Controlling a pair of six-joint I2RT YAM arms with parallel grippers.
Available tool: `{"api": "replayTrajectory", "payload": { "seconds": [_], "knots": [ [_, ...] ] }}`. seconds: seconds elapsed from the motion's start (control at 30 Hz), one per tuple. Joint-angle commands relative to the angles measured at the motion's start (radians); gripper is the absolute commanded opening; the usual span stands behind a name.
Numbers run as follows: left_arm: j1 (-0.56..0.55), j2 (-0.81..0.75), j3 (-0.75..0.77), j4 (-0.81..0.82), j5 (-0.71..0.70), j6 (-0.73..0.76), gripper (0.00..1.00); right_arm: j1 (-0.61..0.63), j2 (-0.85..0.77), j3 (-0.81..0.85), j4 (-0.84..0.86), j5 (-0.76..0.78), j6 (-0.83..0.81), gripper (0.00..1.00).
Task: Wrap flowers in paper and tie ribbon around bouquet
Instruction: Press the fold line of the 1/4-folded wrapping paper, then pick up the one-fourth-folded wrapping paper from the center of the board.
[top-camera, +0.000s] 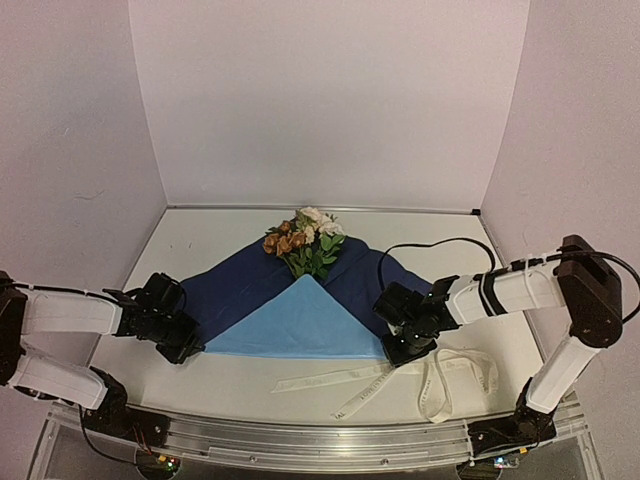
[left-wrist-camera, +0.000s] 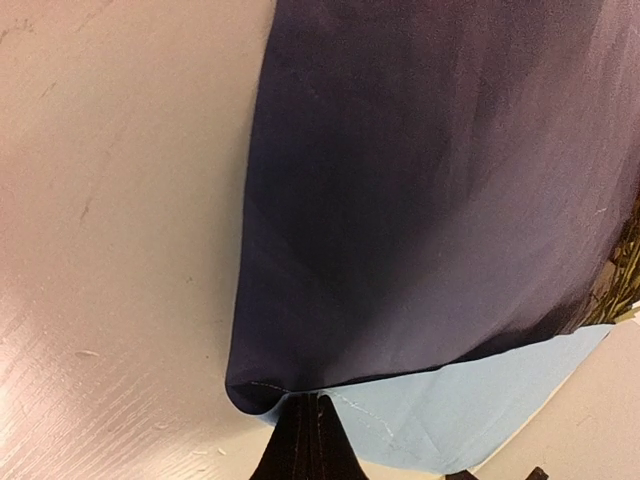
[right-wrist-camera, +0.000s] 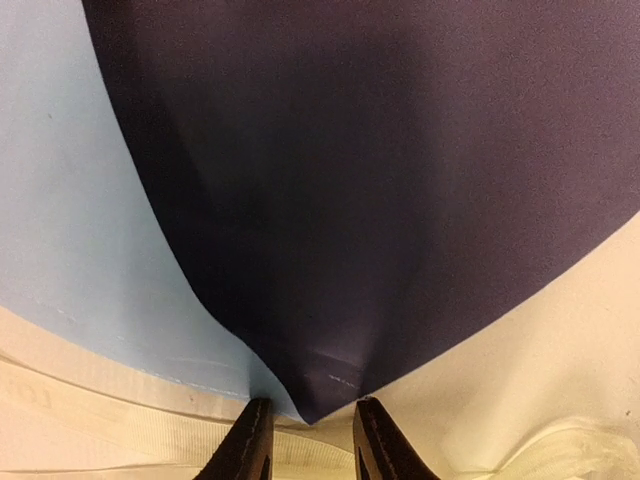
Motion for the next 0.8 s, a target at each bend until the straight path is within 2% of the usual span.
{"api": "replayTrajectory", "payload": {
  "seconds": [0.0, 0.2, 0.4, 0.5, 0.67, 0.77],
  "knots": [
    [0.017, 0.028, 0.008, -0.261, -0.14, 0.034, 0.05, 0.03, 0.052, 0.06, -0.166, 0.103, -0.051, 0.27],
    [0.018, -0.042, 0.104, -0.364, -0.227, 0.069, 0.14, 0.032, 0.026, 0.088, -0.193, 0.1, -0.043, 0.29],
    [0.017, -0.093, 0.129, -0.391, -0.233, 0.091, 0.27, 0.032, -0.035, 0.159, -0.248, 0.051, -0.045, 0.37],
    [0.017, -0.126, 0.107, -0.368, -0.218, 0.097, 0.37, 0.032, -0.066, 0.196, -0.276, 0.026, -0.04, 0.42],
    [0.017, -0.229, 0.055, -0.302, -0.177, 0.106, 0.48, 0.039, -0.066, 0.256, -0.269, -0.058, -0.004, 0.42],
    [0.017, -0.281, 0.037, -0.292, -0.164, 0.107, 0.52, 0.055, -0.004, 0.33, -0.224, -0.147, 0.034, 0.37]
  ]
}}
